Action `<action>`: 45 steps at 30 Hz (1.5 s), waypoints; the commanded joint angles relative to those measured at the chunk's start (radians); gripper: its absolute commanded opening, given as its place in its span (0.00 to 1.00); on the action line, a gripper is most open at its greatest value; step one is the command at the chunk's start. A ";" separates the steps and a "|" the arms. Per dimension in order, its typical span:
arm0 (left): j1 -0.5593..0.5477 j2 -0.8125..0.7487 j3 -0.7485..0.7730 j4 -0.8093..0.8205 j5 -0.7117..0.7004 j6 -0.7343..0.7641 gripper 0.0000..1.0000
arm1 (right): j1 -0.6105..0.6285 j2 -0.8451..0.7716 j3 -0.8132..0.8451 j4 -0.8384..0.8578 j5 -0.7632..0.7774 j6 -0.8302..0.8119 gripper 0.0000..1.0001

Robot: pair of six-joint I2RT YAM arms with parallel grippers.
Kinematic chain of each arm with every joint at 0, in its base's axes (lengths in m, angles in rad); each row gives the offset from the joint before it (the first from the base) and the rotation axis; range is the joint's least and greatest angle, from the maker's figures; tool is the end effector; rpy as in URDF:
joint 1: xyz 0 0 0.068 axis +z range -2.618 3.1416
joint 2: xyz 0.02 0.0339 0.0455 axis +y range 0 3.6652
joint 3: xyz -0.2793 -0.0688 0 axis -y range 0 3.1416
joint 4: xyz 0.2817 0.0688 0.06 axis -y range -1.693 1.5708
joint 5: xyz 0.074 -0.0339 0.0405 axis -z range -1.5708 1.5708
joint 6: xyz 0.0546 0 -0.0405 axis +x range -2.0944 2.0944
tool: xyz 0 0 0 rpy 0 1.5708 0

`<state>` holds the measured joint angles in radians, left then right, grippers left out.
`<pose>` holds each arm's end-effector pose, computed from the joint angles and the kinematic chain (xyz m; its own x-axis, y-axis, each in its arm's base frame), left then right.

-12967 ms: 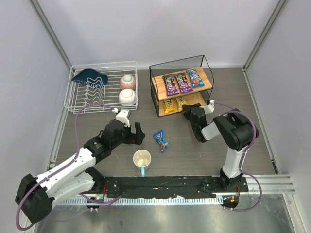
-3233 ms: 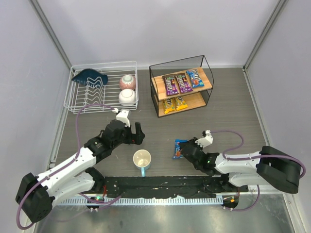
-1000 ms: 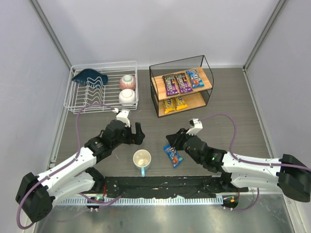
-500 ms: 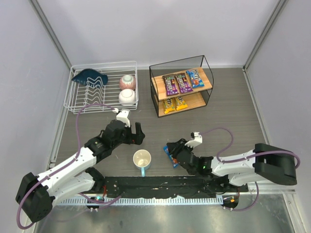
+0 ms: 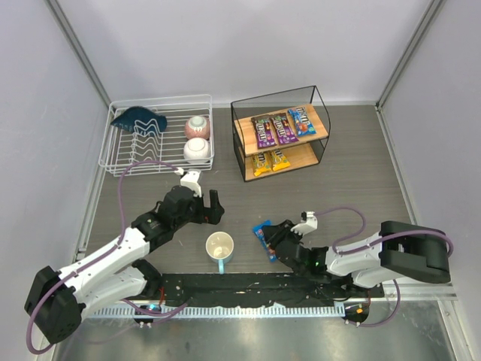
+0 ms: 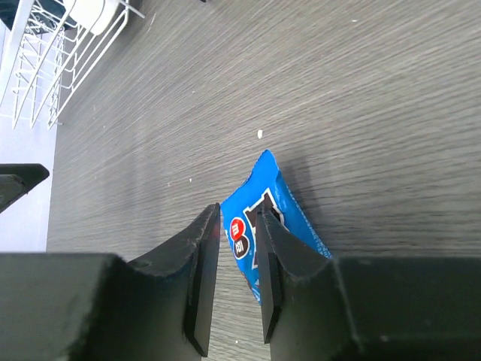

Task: Place and organize the candy bags onto the shelf

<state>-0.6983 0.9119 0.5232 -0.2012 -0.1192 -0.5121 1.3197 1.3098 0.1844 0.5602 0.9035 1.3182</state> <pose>0.1872 -0.1487 0.2118 -0.6471 -0.0920 -0.7568 0.2817 0.8936 -0.3495 0.0948 0.1971 0.0972 -0.4541 0.6414 -0.6184 0.0202 0.7013 0.7125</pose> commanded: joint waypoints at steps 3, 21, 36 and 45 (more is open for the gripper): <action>-0.004 0.007 0.008 0.028 0.004 0.020 1.00 | 0.004 0.034 -0.034 -0.019 0.035 0.076 0.32; -0.004 0.007 0.006 0.025 0.000 0.020 1.00 | 0.004 0.217 -0.056 0.064 -0.029 0.076 0.34; -0.004 -0.004 0.008 0.023 0.003 0.018 1.00 | 0.004 -0.127 0.038 -0.196 0.067 -0.194 0.39; -0.004 -0.010 0.009 0.023 0.010 0.017 1.00 | 0.018 -0.216 0.099 -0.307 0.124 -0.073 0.36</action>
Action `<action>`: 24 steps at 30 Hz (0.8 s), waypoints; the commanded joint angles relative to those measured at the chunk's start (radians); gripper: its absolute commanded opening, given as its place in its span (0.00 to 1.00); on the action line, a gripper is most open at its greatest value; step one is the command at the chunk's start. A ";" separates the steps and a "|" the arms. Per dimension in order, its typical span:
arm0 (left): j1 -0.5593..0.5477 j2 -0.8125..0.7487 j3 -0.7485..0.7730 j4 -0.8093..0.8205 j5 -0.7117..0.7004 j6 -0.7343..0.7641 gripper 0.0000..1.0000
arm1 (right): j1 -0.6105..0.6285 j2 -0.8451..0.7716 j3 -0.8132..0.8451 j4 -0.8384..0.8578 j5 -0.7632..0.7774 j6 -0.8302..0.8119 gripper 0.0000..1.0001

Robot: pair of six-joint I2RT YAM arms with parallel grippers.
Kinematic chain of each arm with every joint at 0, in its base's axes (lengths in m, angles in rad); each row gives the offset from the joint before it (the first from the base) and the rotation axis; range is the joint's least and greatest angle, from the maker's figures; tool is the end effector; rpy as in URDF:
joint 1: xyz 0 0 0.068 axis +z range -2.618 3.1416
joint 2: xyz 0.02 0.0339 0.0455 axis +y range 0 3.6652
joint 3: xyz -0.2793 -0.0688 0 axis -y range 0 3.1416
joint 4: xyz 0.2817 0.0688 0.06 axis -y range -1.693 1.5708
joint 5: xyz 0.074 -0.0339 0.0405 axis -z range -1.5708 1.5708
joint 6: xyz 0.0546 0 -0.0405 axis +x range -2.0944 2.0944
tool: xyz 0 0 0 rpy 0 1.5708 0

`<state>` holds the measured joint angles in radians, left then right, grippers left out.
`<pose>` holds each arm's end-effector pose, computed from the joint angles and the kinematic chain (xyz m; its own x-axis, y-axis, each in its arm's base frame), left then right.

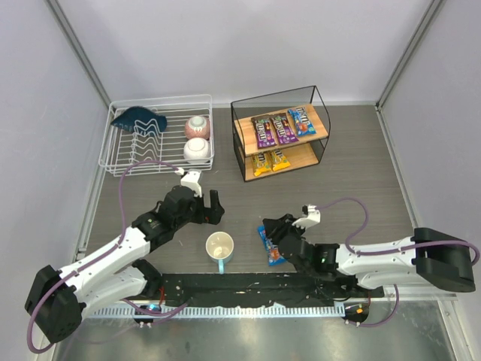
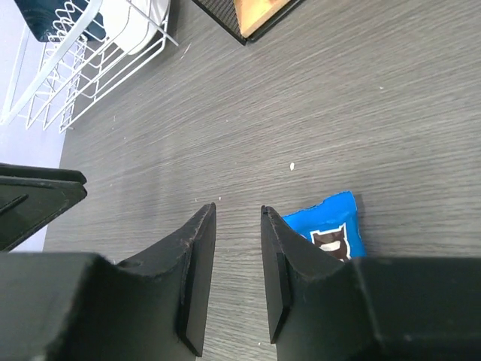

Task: Place and organize the candy bags onto the shelf

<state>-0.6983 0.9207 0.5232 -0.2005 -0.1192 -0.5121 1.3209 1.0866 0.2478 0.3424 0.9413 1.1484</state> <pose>0.1879 -0.1492 0.2099 -0.6518 -0.0881 -0.7532 0.2795 0.8954 -0.3466 0.0962 0.1986 0.1407 -0.4083 0.5718 -0.7116 -0.0544 0.7629 0.6442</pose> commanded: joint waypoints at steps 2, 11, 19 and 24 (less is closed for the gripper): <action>-0.004 -0.023 0.008 0.023 0.010 0.017 1.00 | 0.056 0.035 0.048 -0.111 0.125 0.164 0.36; -0.010 -0.028 0.006 0.018 0.013 0.015 1.00 | 0.199 0.262 0.146 -0.184 0.301 0.444 0.36; -0.013 -0.025 0.006 0.019 0.009 0.015 1.00 | 0.225 0.283 0.108 -0.229 0.330 0.554 0.36; -0.015 -0.016 0.011 0.018 0.009 0.017 1.00 | 0.230 0.309 0.087 -0.238 0.329 0.620 0.36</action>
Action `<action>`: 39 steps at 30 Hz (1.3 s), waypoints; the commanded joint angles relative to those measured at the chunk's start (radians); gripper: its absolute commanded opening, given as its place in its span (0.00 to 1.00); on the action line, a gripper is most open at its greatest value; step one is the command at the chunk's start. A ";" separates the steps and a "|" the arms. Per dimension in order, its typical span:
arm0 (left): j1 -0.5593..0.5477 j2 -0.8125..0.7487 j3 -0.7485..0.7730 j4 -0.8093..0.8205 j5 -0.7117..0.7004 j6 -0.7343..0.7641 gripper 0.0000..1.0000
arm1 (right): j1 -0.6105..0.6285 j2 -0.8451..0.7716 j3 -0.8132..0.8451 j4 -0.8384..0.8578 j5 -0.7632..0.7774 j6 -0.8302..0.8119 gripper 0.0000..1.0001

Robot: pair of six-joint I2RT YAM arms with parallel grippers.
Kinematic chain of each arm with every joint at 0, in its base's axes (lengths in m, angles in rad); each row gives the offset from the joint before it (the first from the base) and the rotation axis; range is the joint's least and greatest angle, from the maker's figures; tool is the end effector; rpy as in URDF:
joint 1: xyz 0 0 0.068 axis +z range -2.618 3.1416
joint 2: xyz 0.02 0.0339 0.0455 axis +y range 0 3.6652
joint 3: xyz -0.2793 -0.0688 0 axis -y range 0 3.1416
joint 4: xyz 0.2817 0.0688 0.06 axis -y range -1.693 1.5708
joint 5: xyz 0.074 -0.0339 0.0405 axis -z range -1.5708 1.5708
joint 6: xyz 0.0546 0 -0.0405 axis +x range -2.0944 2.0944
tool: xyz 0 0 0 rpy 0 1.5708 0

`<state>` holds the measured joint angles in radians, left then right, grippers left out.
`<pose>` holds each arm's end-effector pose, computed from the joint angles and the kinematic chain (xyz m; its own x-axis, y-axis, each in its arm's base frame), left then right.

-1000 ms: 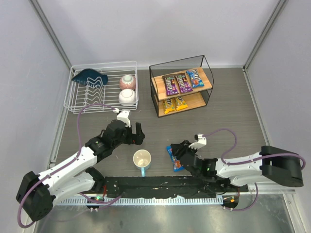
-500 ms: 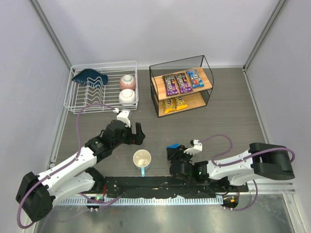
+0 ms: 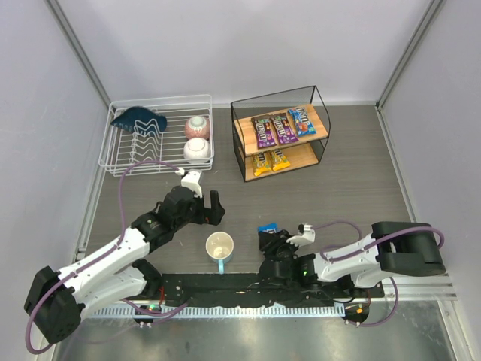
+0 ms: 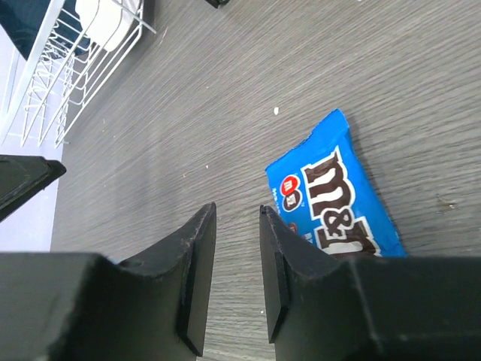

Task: Place and organize the candy bags onto the shelf

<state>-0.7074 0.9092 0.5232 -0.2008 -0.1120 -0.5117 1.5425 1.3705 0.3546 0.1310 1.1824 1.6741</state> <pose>0.1854 -0.1505 0.2124 -0.6485 -0.0857 -0.7564 0.2953 0.8875 -0.3538 0.0568 0.2223 0.1061 -0.3578 0.6733 -0.6471 0.0591 0.7079 0.7038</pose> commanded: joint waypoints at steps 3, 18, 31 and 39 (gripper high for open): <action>-0.004 -0.004 0.008 0.018 -0.002 0.018 1.00 | 0.014 0.045 -0.026 -0.028 0.082 0.119 0.36; -0.006 0.017 0.014 0.015 -0.011 0.021 1.00 | 0.018 0.107 -0.141 -0.011 -0.001 0.277 0.47; -0.006 0.039 0.023 0.020 -0.014 0.024 1.00 | -0.065 -0.010 -0.329 0.418 -0.187 -0.282 0.58; -0.006 0.030 0.023 0.009 -0.023 0.025 1.00 | -0.202 0.185 -0.327 0.731 -0.411 -0.464 0.57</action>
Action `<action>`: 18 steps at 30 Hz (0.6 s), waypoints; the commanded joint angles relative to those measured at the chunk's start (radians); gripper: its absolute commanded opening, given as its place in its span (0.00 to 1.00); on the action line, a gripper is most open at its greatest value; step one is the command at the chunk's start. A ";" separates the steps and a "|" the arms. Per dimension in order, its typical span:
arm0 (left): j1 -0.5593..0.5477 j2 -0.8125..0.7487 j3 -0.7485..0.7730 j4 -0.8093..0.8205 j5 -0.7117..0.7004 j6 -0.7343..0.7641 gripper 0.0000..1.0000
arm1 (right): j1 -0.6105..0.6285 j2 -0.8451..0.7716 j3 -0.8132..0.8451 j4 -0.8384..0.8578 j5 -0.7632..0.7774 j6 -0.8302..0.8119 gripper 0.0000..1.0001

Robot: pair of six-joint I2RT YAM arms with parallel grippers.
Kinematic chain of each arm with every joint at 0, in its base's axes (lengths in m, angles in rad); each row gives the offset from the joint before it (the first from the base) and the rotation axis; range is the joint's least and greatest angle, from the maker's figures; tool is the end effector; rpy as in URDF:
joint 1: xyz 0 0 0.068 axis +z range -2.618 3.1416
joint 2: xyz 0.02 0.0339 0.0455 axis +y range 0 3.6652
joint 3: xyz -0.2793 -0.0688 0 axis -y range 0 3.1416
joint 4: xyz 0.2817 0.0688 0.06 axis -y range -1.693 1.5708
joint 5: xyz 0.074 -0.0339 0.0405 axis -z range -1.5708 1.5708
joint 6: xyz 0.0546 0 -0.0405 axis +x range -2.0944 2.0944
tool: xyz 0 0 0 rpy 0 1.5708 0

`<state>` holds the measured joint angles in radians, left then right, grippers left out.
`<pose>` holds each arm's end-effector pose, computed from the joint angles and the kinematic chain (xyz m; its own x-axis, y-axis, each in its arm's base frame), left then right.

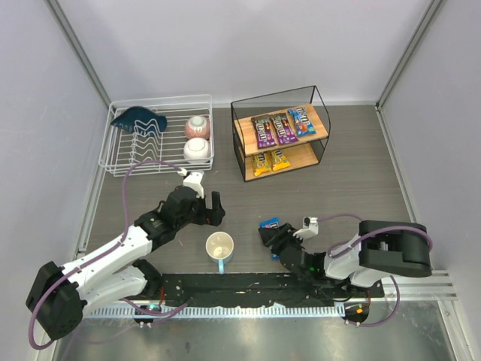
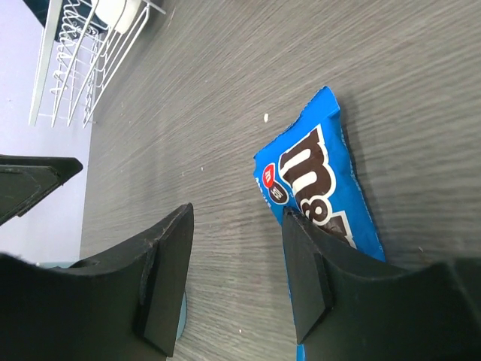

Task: Place and organize the candy bags onto the shelf

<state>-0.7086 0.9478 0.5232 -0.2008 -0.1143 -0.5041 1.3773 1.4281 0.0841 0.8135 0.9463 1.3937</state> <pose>0.1881 -0.1530 0.2039 -0.6676 -0.0598 -0.7421 0.2899 0.8972 -0.3331 0.0807 0.1813 0.0754 -0.4495 0.6992 -0.5560 0.0184 0.6295 0.7768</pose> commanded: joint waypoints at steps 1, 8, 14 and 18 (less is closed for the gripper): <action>-0.005 -0.010 0.021 0.008 -0.022 0.018 1.00 | -0.044 0.150 -0.050 0.071 -0.193 -0.196 0.56; -0.005 -0.007 0.021 0.008 -0.027 0.018 1.00 | -0.141 0.368 -0.055 0.433 -0.424 -0.315 0.53; -0.005 -0.004 0.024 0.008 -0.028 0.021 1.00 | -0.211 0.552 -0.069 0.720 -0.601 -0.415 0.49; -0.005 -0.009 0.024 0.004 -0.033 0.021 1.00 | -0.221 0.560 -0.067 0.744 -0.629 -0.444 0.48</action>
<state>-0.7086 0.9478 0.5232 -0.2020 -0.1272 -0.4919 1.1580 1.9072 0.0925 1.5558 0.4580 1.0672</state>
